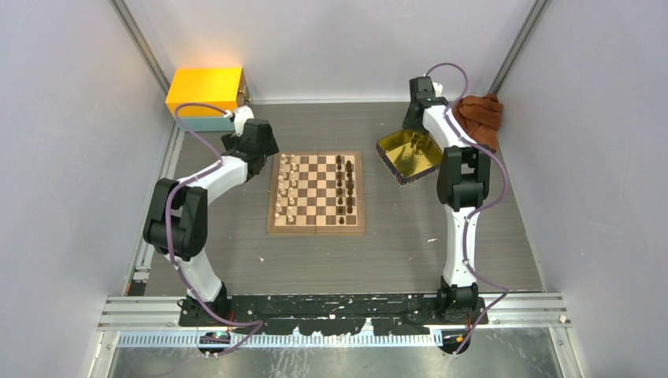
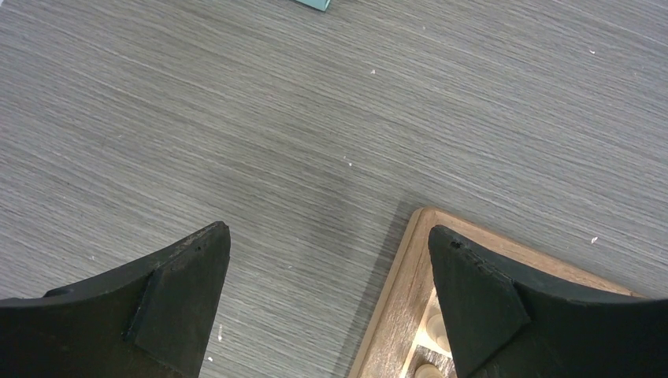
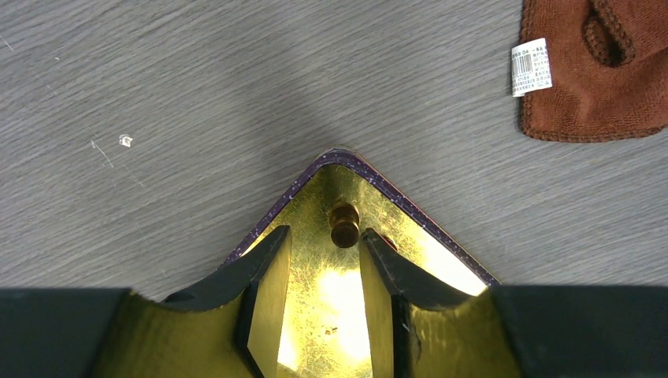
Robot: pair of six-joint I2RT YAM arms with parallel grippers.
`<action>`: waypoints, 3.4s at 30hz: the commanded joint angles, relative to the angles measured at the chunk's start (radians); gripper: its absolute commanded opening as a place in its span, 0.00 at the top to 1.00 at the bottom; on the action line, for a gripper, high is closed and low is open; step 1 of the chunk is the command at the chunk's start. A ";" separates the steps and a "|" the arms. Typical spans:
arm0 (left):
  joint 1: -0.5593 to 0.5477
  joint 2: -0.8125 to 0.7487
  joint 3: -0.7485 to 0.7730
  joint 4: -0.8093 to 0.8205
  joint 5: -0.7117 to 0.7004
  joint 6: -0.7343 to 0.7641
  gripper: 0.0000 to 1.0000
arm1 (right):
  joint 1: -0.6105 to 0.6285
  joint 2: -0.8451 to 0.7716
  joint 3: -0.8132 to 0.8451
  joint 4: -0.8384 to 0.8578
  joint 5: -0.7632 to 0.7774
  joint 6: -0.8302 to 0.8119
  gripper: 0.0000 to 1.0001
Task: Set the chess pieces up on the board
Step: Pick up the chess piece from the storage box, then place the chess piece on the chessboard.
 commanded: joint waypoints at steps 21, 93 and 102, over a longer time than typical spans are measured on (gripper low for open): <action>0.010 0.016 0.047 0.046 -0.004 -0.010 0.04 | -0.014 0.012 -0.023 0.029 -0.018 0.023 0.59; 0.010 -0.048 0.034 0.046 0.021 -0.045 0.04 | 0.399 -0.186 -0.030 -0.019 -0.044 -0.103 0.99; 0.010 -0.051 0.026 0.046 0.023 -0.049 0.04 | 0.422 -0.173 -0.056 -0.040 -0.060 -0.087 0.99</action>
